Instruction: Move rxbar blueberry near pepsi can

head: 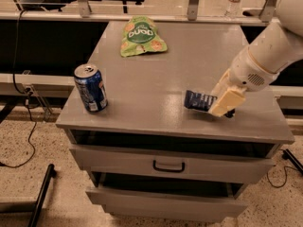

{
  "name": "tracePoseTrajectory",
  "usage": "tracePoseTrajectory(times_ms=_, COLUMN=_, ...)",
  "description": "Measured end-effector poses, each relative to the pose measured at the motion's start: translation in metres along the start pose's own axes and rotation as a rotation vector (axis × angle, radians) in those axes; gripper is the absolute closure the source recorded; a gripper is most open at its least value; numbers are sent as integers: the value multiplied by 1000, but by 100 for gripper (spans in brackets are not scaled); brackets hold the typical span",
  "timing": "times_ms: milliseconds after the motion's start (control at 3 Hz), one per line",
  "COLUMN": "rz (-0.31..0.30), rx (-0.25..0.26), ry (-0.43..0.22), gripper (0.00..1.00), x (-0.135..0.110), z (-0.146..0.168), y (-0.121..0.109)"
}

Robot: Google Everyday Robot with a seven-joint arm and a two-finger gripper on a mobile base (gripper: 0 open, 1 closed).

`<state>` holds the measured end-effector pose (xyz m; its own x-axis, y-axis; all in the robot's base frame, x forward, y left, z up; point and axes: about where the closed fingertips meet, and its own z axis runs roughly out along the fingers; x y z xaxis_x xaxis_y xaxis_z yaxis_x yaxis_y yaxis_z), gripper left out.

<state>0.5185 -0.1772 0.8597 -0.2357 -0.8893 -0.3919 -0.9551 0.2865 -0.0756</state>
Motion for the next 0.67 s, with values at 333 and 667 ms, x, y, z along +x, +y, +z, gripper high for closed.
tracePoseTrajectory(times_ms=333, rz=-62, rx=-8, ry=-48, gripper=100, x=-32, z=-8, y=7)
tracePoseTrajectory(times_ms=667, rz=-150, rx=-55, ry=-78, gripper=100, x=-80, z=11, y=22)
